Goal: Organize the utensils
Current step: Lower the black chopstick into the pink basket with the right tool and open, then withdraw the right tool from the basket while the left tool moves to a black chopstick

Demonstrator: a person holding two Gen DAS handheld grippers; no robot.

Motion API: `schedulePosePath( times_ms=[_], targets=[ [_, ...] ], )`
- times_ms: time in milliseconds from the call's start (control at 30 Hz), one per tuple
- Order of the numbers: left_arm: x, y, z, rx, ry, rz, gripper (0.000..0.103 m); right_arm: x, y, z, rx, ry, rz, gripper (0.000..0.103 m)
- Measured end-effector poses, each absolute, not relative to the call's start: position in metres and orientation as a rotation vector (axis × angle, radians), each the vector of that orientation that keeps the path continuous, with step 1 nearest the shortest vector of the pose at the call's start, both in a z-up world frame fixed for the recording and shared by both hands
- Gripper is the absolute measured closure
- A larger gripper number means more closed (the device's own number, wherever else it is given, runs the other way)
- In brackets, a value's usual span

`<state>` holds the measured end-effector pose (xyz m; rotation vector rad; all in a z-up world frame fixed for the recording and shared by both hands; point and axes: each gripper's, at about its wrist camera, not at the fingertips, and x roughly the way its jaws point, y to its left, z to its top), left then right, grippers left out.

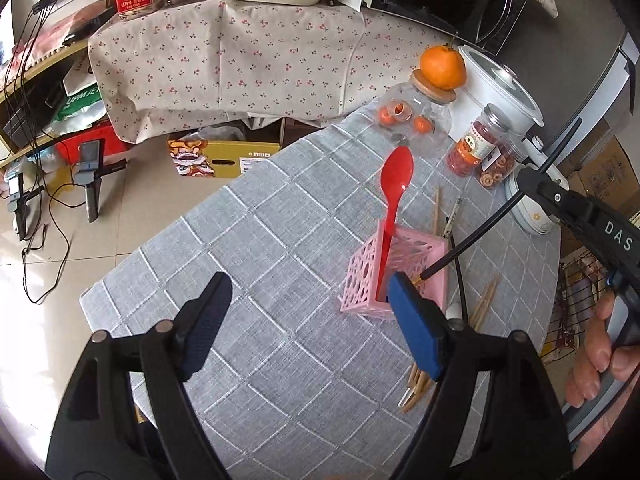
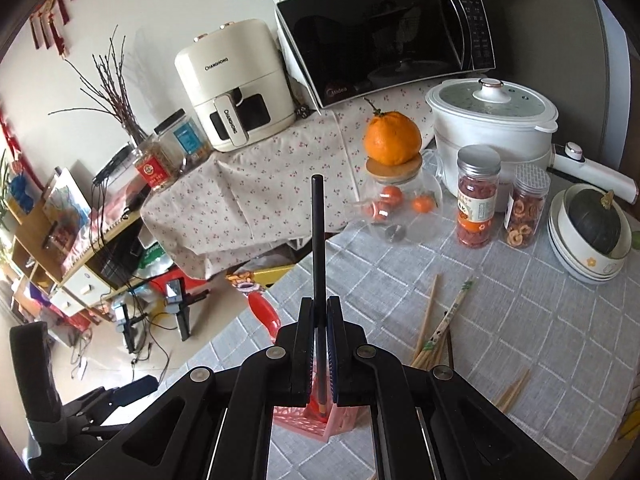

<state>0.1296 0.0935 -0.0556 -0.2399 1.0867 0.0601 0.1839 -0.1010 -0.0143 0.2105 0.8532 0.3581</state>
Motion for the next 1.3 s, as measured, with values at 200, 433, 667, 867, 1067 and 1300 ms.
schedulePosePath(
  times_ms=[200,433,667,867,1067,1300],
  targets=[
    [0.133,0.089,-0.067,-0.209,1.113,0.047,0.023,0.195,-0.097,-0.034,0.225,0.918,0.366,0.097],
    [0.135,0.086,-0.072,-0.191,1.131,0.037,0.023,0.203,-0.096,-0.043,0.233,0.948,0.365,0.097],
    [0.135,0.082,-0.072,-0.174,1.131,0.025,0.023,0.206,-0.093,-0.041,0.231,1.016,0.386,0.097],
    [0.135,0.082,-0.072,-0.170,1.130,0.023,0.023,0.207,-0.091,-0.042,0.231,1.026,0.387,0.096],
    [0.135,0.080,-0.073,-0.175,1.137,0.014,0.022,0.206,-0.103,-0.033,0.270,1.000,0.361,0.061],
    [0.132,0.071,-0.073,-0.166,1.140,-0.016,0.022,0.191,-0.125,-0.005,0.256,0.934,0.353,0.052]
  ],
)
